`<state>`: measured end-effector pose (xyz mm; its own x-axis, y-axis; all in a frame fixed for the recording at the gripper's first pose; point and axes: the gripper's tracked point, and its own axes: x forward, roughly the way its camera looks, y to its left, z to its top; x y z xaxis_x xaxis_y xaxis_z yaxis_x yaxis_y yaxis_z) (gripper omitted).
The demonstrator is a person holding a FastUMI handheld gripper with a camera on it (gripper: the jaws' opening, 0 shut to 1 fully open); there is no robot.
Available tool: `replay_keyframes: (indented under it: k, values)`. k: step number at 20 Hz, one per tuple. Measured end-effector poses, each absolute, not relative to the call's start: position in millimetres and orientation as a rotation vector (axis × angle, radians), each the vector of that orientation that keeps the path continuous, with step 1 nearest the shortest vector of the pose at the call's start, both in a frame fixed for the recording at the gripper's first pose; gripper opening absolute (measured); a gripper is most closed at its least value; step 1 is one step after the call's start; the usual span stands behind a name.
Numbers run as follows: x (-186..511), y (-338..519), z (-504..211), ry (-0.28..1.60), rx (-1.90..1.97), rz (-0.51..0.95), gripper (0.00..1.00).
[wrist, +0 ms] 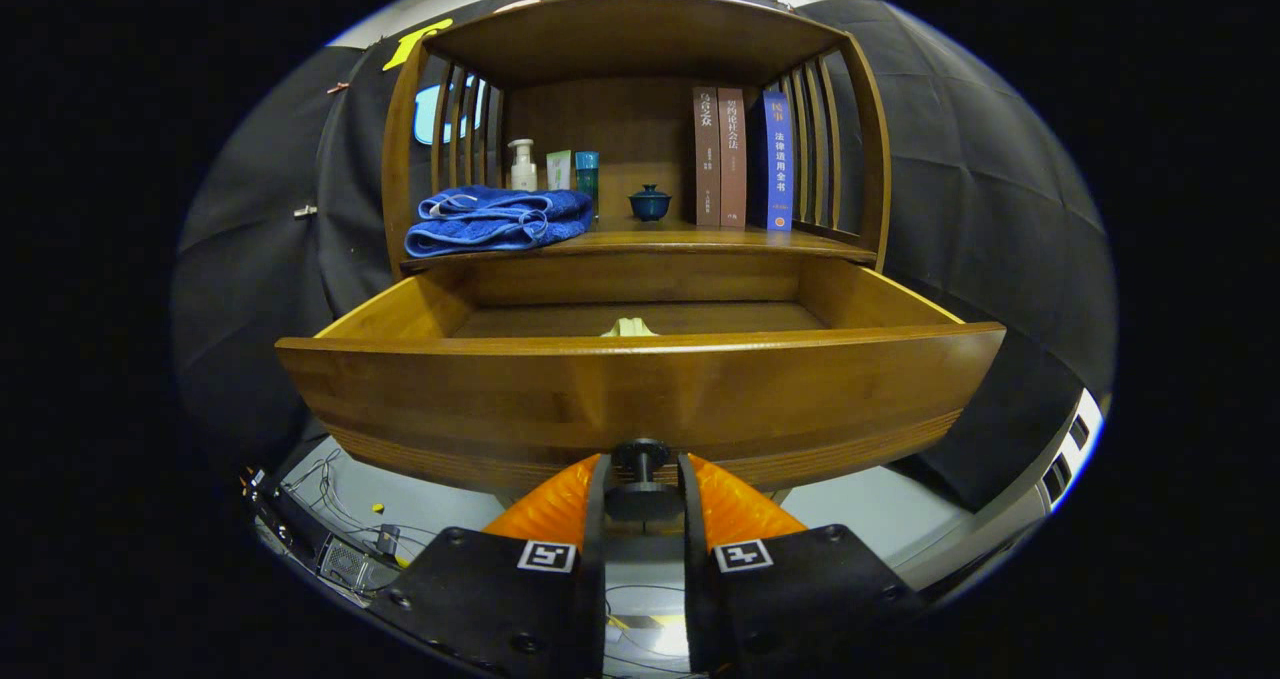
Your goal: Pull open the drawer, take out the items inside it, and place them on the countertop above the cabinet.
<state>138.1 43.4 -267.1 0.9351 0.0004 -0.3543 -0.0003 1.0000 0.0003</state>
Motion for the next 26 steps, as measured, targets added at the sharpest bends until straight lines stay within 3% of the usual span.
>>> replay_keyframes:
  k: [7,9,11,14,21,26]
  values:
    - [136.5,42.3,-269.2,0.371,0.009,-0.002,0.36]
    - [133.9,43.3,-264.6,0.355,0.033,0.001,0.42]
    - [129.5,45.5,-256.0,0.32,0.036,0.011,0.54]
    - [115.0,50.7,-251.3,0.349,0.005,0.029,0.98]
    - [105.7,51.5,-177.4,0.36,-0.062,0.04,0.99]
    - [138.8,48.5,-121.1,0.37,-0.072,0.038,0.99]
